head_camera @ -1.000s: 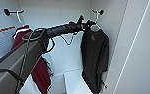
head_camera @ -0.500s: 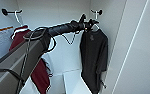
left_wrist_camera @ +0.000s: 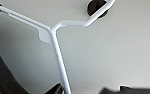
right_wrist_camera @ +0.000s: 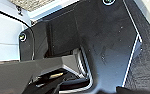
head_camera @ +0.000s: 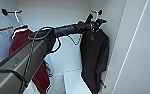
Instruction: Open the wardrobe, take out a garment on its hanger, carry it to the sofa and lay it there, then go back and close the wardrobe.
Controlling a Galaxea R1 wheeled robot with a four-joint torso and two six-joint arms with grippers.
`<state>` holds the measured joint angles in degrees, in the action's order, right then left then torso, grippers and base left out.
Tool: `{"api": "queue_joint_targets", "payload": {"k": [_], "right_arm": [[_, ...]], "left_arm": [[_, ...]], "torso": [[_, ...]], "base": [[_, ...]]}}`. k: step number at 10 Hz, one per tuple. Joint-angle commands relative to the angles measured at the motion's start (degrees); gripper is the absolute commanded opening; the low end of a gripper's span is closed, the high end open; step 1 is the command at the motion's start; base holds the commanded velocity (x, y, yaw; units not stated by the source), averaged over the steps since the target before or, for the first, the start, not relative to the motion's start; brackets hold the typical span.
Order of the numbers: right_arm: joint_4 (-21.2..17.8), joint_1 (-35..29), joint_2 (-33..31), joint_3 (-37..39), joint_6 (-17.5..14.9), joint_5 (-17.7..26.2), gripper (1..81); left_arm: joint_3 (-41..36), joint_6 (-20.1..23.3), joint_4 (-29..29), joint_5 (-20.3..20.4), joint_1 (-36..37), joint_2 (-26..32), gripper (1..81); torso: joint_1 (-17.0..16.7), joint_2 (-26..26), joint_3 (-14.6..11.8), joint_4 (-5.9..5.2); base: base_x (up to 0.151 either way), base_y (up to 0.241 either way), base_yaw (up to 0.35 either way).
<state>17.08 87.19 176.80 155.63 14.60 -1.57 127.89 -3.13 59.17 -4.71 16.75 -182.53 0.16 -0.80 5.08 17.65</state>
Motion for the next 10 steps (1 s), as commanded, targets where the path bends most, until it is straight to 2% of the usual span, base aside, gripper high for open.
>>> {"api": "queue_joint_targets", "payload": {"k": [1,6,10], "right_arm": [[-0.4,-1.8,0.3,-0.4,0.1,2.6,81.1],[-0.6,-0.1,0.7,-0.3,0.1,2.6,81.1],[-0.7,0.7,0.6,-0.3,0.3,2.7,81.1]], "left_arm": [[-3.2,0.2,-0.5,3.6,11.0,0.4,81.1],[-9.2,0.2,-6.2,12.0,8.7,2.5,81.1],[-10.3,0.2,-9.1,14.5,7.9,3.7,81.1]], "torso": [[0.0,0.0,0.0,0.0],[0.0,0.0,0.0,0.0],[0.0,0.0,0.0,0.0]], "base": [[0.0,0.0,0.0],[0.0,0.0,0.0],[0.0,0.0,0.0]]}}
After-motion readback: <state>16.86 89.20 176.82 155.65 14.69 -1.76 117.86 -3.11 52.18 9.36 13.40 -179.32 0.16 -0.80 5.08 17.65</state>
